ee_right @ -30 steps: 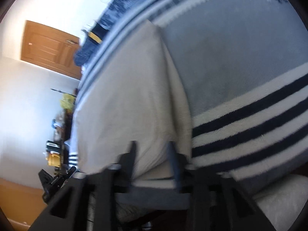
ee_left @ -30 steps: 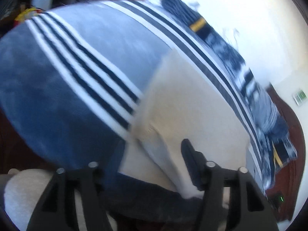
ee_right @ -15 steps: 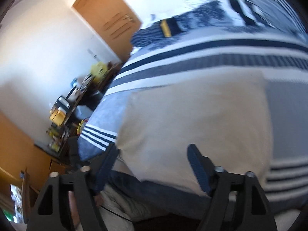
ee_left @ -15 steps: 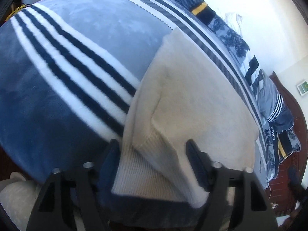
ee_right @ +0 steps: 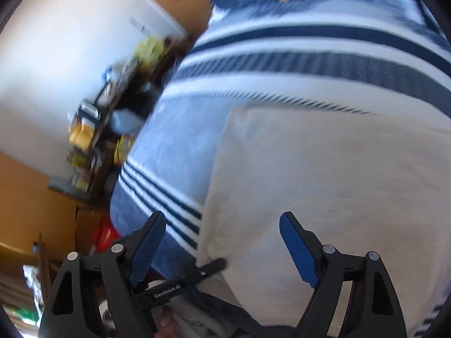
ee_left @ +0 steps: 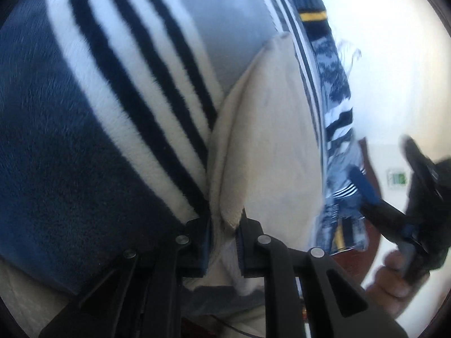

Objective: Fold small clothes

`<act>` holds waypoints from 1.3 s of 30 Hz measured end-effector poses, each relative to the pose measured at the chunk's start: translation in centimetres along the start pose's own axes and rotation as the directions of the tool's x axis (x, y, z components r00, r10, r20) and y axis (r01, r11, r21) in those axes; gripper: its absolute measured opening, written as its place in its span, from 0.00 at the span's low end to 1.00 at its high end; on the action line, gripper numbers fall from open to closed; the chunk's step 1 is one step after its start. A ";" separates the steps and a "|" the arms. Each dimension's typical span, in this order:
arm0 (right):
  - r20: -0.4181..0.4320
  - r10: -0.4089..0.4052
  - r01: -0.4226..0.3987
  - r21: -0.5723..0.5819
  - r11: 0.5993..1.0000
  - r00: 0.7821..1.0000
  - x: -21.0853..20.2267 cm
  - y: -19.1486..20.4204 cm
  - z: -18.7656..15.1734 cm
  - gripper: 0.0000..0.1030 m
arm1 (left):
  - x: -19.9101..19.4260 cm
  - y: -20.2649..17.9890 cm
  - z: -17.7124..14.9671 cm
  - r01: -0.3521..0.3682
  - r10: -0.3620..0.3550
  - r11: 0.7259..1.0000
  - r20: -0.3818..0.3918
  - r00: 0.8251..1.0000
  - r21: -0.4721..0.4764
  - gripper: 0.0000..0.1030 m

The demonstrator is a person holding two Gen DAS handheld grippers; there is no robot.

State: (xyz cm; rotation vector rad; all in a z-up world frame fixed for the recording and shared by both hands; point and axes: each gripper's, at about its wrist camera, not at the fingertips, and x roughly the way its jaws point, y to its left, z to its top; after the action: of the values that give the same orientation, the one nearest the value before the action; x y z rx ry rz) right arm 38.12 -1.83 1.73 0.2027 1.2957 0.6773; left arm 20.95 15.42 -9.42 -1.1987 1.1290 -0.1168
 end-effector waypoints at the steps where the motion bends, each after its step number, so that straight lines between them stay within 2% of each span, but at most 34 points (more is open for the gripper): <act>1: -0.038 -0.026 0.026 -0.015 1.000 0.999 1.6 0.6 0.5 0.84 | 0.1 -0.1 0.0 -0.006 0.006 1.000 0.000 1.000 -0.003 0.14; 3: -0.096 -0.083 0.081 -0.027 0.996 0.992 4.5 1.2 1.5 0.78 | 0.1 -0.5 -0.1 -0.030 0.030 0.999 0.005 1.000 0.013 0.14; 5: -0.183 -0.121 0.118 -0.031 0.993 0.976 7.8 1.7 2.4 0.64 | 0.2 -1.1 -0.2 -0.054 0.054 0.998 0.023 0.998 0.025 0.13; 6: -0.220 -0.127 0.122 -0.038 0.992 0.967 9.6 2.2 2.8 0.61 | 0.2 -1.3 -0.3 -0.058 0.058 0.998 0.027 0.998 0.025 0.13; 10: -0.282 -0.203 0.188 -0.077 0.979 0.938 13.7 3.6 4.4 0.58 | -1.1 -2.5 -1.0 -0.056 0.050 0.994 0.070 0.996 0.095 0.11; 15: -0.293 -0.315 0.288 -0.131 0.949 0.903 16.3 4.4 6.1 0.57 | -2.3 -4.7 -2.3 -0.060 0.033 0.976 0.129 0.991 0.207 0.11; 18: -0.282 -0.367 0.333 -0.162 0.929 0.887 17.3 4.5 7.1 0.50 | -2.3 -5.1 -2.3 -0.049 0.022 0.975 0.125 0.992 0.216 0.10; 20: -0.283 -0.420 0.374 -0.204 0.905 0.862 18.3 4.7 7.2 0.40 | -2.5 -5.2 -2.3 -0.025 -0.001 0.977 0.124 0.992 0.210 0.10; 22: -0.271 -0.474 0.406 -0.270 0.873 0.838 18.9 5.4 6.9 0.38 | -3.1 -5.8 -2.7 -0.006 -0.029 0.971 0.143 0.989 0.239 0.10; 24: -0.240 -0.548 0.445 -0.373 0.814 0.801 19.4 6.5 6.2 0.28 | -3.4 -6.7 -3.3 -0.022 -0.026 0.960 0.164 0.986 0.281 0.10; 26: -0.213 -0.581 0.461 -0.425 0.779 0.785 19.2 6.8 5.8 0.09 | -3.3 -7.2 -3.8 -0.047 -0.005 0.953 0.169 0.986 0.301 0.10; 27: -0.207 -0.574 0.455 -0.426 0.782 0.792 18.9 6.8 5.8 0.08 | -3.3 -7.3 -3.9 -0.047 -0.004 0.953 0.165 0.986 0.300 0.10; 28: -0.201 -0.551 0.445 -0.402 0.801 0.810 18.0 6.6 6.0 0.07 | -3.5 -7.4 -4.2 -0.051 0.000 0.952 0.168 0.986 0.302 0.10; 30: -0.179 -0.484 0.410 -0.332 0.849 0.857 15.3 6.0 6.5 0.06 | -3.9 -8.5 -4.9 -0.073 0.011 0.942 0.188 0.982 0.327 0.10; 33: -0.120 -0.356 0.322 -0.236 0.917 0.927 9.8 5.1 7.3 0.06 | -5.1 -10.9 -6.5 -0.063 -0.011 0.929 0.199 0.980 0.364 0.10; 36: -0.057 -0.245 0.232 -0.173 0.957 0.968 4.7 4.1 7.3 0.06 | -6.5 -14.0 -8.8 -0.106 0.001 0.884 0.225 0.974 0.456 0.08; 37: -0.031 -0.194 0.188 -0.144 0.972 0.981 2.4 3.6 7.0 0.06 | -6.8 -15.4 -10.0 -0.130 0.011 0.859 0.236 0.972 0.495 0.08; 39: 0.021 -0.104 0.105 -0.083 0.991 0.994 -2.0 1.6 6.6 0.06 | -7.0 -17.7 -12.0 -0.157 0.019 0.816 0.245 0.969 0.556 0.06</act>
State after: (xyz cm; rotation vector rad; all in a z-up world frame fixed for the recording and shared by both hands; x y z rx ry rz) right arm 43.44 -0.18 6.09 0.0713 1.2503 0.6376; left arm 16.93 4.08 9.58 -0.5965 0.8528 -0.2241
